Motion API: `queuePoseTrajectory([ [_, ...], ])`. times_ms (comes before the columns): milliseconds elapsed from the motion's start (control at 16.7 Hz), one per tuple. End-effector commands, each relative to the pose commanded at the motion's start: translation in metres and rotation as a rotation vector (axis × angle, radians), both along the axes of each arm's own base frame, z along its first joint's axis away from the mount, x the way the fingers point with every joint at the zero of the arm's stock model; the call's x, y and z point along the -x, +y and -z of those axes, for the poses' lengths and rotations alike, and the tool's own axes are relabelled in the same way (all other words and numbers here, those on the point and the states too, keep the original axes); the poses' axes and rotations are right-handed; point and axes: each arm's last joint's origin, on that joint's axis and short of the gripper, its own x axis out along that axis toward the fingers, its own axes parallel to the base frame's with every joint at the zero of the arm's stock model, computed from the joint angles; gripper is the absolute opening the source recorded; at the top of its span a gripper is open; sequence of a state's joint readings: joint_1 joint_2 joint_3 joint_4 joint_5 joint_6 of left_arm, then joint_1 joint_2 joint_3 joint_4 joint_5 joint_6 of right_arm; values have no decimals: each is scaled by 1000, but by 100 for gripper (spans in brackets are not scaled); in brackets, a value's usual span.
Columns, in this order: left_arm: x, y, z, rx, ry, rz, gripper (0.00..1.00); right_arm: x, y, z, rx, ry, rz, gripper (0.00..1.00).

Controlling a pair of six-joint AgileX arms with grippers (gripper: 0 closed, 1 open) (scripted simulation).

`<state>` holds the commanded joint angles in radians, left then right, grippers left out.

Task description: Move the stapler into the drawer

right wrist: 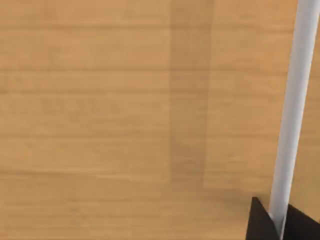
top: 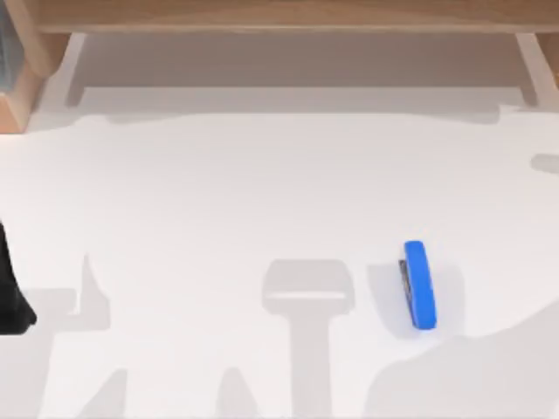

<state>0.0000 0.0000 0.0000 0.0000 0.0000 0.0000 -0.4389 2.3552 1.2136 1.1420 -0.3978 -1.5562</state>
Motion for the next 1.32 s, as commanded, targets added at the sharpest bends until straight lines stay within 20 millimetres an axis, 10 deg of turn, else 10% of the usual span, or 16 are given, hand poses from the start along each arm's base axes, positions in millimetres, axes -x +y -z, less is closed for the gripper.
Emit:
queuePoseTrajectory([
  [1320,0,0,0,0,0,0,100,114,3,4,-10,14,-1,0],
])
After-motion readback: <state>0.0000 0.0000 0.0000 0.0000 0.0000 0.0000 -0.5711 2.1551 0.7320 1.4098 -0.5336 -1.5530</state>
